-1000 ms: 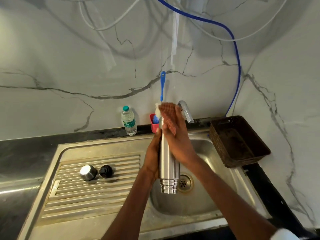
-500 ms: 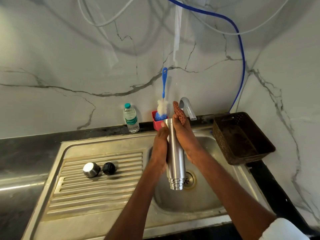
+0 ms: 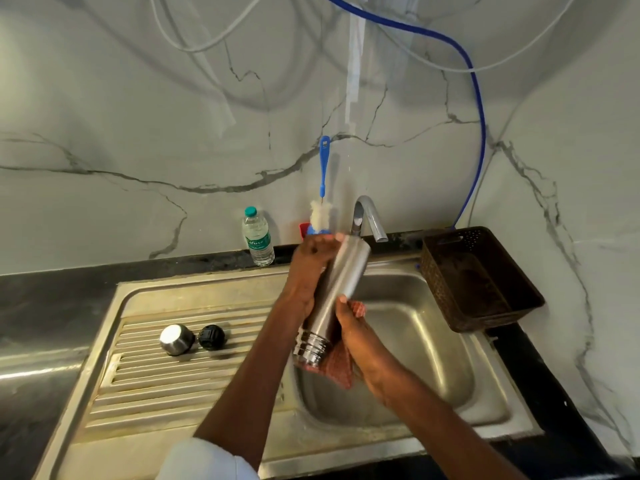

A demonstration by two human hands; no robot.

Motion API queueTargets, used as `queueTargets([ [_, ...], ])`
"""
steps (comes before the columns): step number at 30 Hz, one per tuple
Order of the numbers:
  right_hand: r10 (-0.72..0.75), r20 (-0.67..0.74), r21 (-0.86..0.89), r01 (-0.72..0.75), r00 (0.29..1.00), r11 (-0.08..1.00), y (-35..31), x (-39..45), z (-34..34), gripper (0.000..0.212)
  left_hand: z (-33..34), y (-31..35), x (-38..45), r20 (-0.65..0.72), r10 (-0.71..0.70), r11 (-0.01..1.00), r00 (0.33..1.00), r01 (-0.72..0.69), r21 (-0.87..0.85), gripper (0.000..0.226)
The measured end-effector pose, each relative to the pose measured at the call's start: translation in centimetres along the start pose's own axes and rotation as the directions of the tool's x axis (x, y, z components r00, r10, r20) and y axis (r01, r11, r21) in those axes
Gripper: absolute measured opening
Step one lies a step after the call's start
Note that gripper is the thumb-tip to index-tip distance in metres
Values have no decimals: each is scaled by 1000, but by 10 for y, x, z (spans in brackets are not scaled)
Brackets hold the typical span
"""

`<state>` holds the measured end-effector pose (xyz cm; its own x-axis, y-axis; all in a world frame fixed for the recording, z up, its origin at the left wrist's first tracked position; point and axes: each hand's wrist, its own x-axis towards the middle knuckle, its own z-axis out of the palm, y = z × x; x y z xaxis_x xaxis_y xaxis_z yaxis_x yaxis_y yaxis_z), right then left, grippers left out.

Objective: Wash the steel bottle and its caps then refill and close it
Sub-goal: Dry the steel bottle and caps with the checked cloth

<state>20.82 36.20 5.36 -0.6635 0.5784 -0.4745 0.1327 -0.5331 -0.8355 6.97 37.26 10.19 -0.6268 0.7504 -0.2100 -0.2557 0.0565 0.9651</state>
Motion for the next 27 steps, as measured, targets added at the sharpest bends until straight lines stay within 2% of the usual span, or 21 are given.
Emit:
queueTargets([
  [2,-34,-88,50,38,996,998,3,-2,8,58,7,-1,-2,92,-18,988,996,3,153,59],
  [4,-85,-104,104,96,991,990,-6,-3,12,59,10,-2,-6,121,-7,981,993,-17,195,45],
  [6,-168,-115,92,179,979,980,-32,-1,9,53,10,-7,-9,107,-6,993,994,-7,121,41],
  [8,-235,-165,2,239,958,971,-62,9,-1,47,15,-11,-20,156,-26,1000,987,28,-12,42],
  [11,-302,-162,-102,288,939,952,-92,20,-10,62,19,-20,-31,211,-14,981,977,54,-186,40],
  [14,-314,-108,-173,293,943,940,-89,25,-4,67,19,-24,-25,110,24,972,994,3,-234,48],
  [18,-356,-43,-295,329,933,897,-58,7,4,57,10,-23,-10,-92,58,970,994,-78,-230,80],
  [20,-276,-34,-241,260,960,935,-34,-1,-1,57,4,-26,-5,-184,17,989,983,-44,-139,86],
  [22,-211,-46,-152,202,976,968,-18,-7,-4,63,1,-29,-6,-212,-20,1000,977,17,-20,72],
  [24,-213,-71,-128,203,974,971,-16,-10,-3,65,3,-33,-11,-233,11,990,972,22,141,57],
  [27,-281,-129,-106,269,951,957,-36,-5,0,44,10,-37,-28,-247,108,931,963,-10,366,48],
])
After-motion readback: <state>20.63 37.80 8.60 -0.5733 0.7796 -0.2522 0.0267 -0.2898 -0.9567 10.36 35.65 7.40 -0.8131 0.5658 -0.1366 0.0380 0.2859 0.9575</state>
